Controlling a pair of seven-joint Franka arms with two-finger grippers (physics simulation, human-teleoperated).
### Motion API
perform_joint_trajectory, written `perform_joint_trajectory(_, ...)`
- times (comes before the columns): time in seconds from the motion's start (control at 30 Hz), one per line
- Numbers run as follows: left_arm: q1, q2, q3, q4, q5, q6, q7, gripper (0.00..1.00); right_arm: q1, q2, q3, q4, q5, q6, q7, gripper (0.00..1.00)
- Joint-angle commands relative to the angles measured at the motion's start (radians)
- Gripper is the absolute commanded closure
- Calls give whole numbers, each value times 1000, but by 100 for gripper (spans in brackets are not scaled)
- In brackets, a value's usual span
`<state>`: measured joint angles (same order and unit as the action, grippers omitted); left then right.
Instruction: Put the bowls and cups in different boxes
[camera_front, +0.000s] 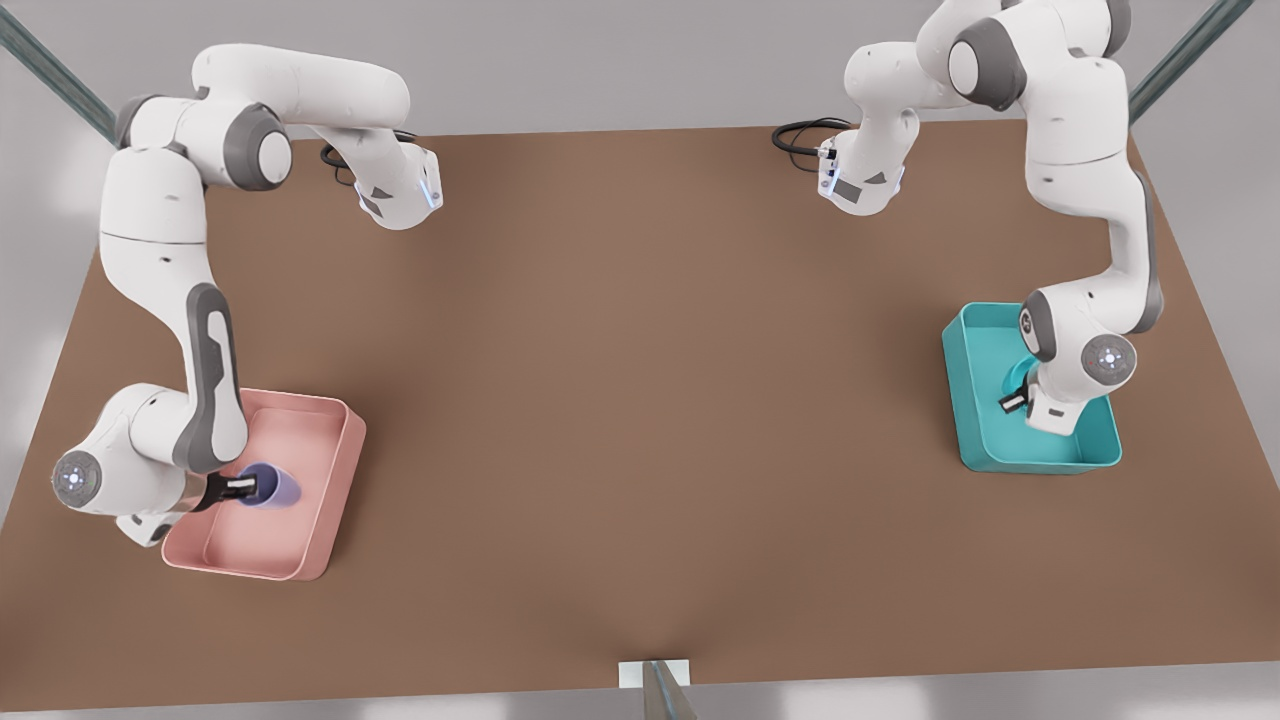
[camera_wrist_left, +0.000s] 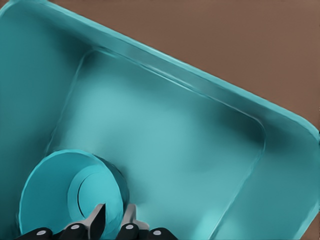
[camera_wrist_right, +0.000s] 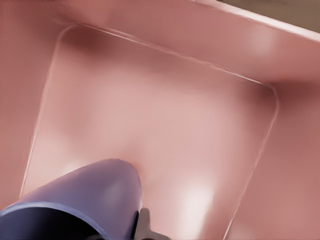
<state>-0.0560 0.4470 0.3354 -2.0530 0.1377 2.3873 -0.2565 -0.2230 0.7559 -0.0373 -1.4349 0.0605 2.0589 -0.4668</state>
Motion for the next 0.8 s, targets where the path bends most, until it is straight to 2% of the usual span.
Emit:
perform_joint_trajectory(0.0,1,-5,1,4,11,53,-83,0,4,6,0,-2,22,84,-251,79)
perform_joint_trajectory(0.07,-15,-168,-33,83,11,-298,-83,0,8,6,0,-4,24,83,-257,0)
perform_joint_trajectory(0.1,-16,-218,-87,197,11,-551,-79,0,8,6,0,-5,24,83,-257,0)
perform_joint_trajectory(0.13,-10,-231,-180,381,-10,-827,-78,0,8,6,0,-5,24,81,-257,0)
perform_joint_trajectory(0.17,-4,-240,-271,554,-32,-993,48,0,7,3,0,-4,25,70,-257,0)
perform_joint_trajectory(0.2,28,-248,-352,631,-46,-1048,204,0,10,-3,0,-4,27,52,-257,0)
perform_joint_trajectory(0.27,48,-237,-404,734,-78,-1111,235,0,13,-55,2,1,27,-51,-256,0)
perform_joint_trajectory(0.4,51,-225,-403,745,-47,-1079,229,0,14,-263,0,8,13,-439,-202,1)
perform_joint_trajectory(0.43,54,-218,-403,745,-49,-1073,229,0,56,-299,0,100,5,-634,-75,1)
perform_joint_trajectory(0.5,56,-215,-403,743,-50,-1060,229,0,171,-299,-1,195,-4,-818,238,0)
perform_joint_trajectory(0.57,59,-217,-401,743,-53,-1060,232,0,275,-296,-1,225,-117,-859,454,0)
perform_joint_trajectory(0.63,59,-218,-401,743,-56,-1060,232,0,280,-291,-1,289,-125,-858,479,0)
perform_joint_trajectory(0.67,59,-220,-401,745,-56,-1060,232,0,277,-345,-1,277,-114,-852,482,0)
perform_joint_trajectory(0.7,59,-221,-403,745,-58,-1060,232,0,277,-403,0,252,-113,-849,482,0)
perform_joint_trajectory(0.73,58,-221,-403,745,-56,-1060,232,0,277,-501,0,160,-113,-839,488,0)
perform_joint_trajectory(0.77,59,-221,-401,743,-56,-1060,232,0,278,-596,0,40,-114,-749,487,0)
